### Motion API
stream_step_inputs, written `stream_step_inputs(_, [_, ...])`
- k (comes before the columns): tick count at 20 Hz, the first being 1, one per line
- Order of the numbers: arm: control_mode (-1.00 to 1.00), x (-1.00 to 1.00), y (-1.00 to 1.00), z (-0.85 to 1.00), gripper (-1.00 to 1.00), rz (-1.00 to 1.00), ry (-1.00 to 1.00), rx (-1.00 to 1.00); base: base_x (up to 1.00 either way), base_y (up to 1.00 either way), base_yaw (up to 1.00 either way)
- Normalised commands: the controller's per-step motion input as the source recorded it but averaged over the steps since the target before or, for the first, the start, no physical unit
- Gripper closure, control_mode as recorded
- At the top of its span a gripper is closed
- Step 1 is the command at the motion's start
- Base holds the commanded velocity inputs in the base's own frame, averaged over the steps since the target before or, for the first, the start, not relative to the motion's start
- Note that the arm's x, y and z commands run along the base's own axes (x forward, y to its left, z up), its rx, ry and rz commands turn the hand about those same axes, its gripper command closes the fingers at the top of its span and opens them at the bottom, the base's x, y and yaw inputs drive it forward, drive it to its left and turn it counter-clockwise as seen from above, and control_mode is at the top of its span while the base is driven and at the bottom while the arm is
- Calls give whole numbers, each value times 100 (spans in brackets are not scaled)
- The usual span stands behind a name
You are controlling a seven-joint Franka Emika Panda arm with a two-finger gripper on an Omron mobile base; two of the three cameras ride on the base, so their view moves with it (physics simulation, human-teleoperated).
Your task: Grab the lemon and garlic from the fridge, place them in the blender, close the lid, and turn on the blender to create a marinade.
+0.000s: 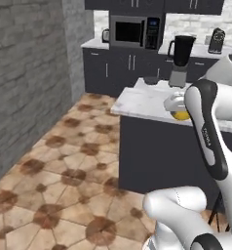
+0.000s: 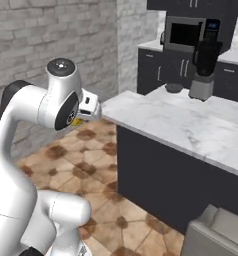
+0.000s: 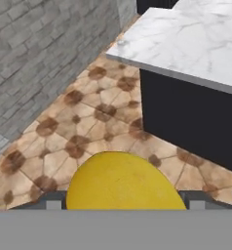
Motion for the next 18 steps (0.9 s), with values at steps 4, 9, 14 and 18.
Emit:
stream_step_inputs(4, [100, 0, 0, 0, 100, 0, 0, 0, 100, 100, -44])
stream_step_inputs(9, [100, 0, 0, 0, 100, 0, 0, 0, 100, 100, -49])
stream_step_inputs(14, [100, 0, 0, 0, 100, 0, 0, 0, 100, 100, -48])
stream_step_inputs(18, [100, 0, 0, 0, 100, 0, 0, 0, 100, 100, -49])
